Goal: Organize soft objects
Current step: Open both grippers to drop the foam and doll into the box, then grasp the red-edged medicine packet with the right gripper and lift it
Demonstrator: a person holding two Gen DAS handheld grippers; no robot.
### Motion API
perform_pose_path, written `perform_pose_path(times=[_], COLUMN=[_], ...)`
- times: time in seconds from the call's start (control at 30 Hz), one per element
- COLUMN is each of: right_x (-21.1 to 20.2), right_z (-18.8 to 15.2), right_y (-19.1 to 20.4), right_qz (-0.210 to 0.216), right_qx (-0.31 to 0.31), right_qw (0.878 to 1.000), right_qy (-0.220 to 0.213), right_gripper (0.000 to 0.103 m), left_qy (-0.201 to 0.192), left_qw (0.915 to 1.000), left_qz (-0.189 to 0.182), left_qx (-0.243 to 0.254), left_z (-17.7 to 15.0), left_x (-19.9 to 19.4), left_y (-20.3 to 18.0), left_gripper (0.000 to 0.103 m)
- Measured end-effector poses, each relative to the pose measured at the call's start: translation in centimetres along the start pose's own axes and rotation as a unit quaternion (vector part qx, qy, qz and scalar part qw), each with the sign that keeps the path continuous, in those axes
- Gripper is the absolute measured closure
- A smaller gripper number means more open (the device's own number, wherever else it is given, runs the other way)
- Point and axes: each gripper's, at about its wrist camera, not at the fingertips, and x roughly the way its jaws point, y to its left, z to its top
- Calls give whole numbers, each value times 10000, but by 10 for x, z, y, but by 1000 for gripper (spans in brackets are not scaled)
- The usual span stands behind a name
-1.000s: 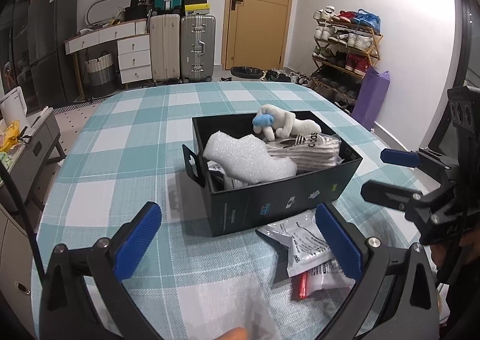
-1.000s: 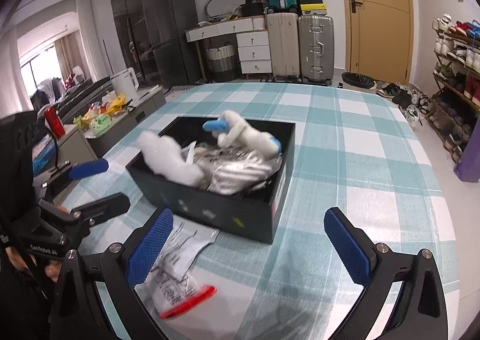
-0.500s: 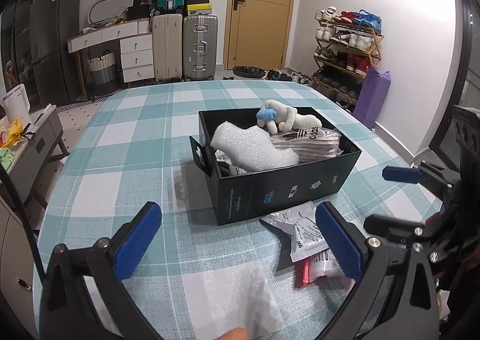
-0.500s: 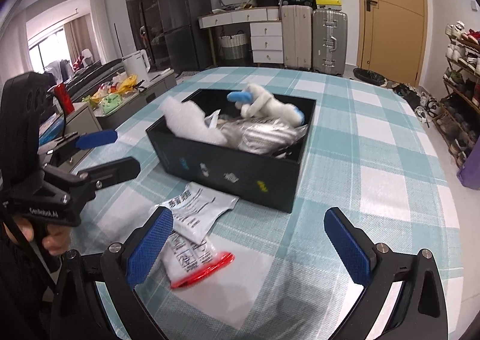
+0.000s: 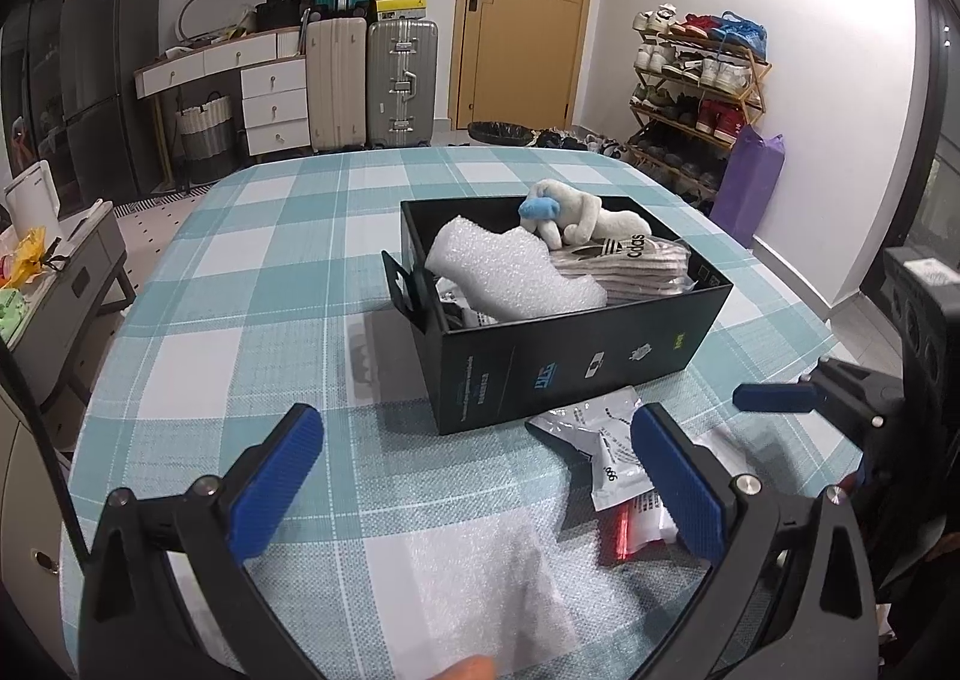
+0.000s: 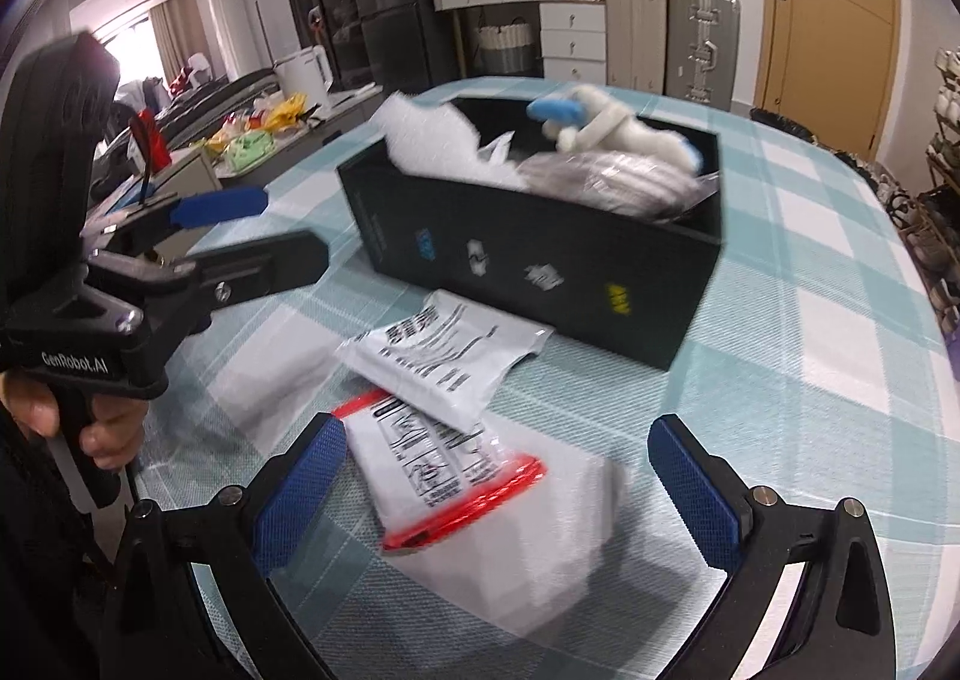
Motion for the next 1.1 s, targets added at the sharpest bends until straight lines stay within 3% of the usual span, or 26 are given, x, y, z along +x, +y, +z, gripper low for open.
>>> perform_pose_path(times=[0.5, 1.1], right_x=[24, 29], right_z=[4, 4], right_y=[22, 4], right_qz=[2, -117], right_qx=[-100, 23], right_qw=[9996, 9990], right_qy=[282, 425], right_gripper=[1, 1], left_qy=[64, 137], left_qw=[10000, 9999], left_qz=[14, 15], left_qx=[-47, -21], left_z=[-2, -5], left_x=[5, 10], left_y=[4, 2], left_gripper=[0, 0])
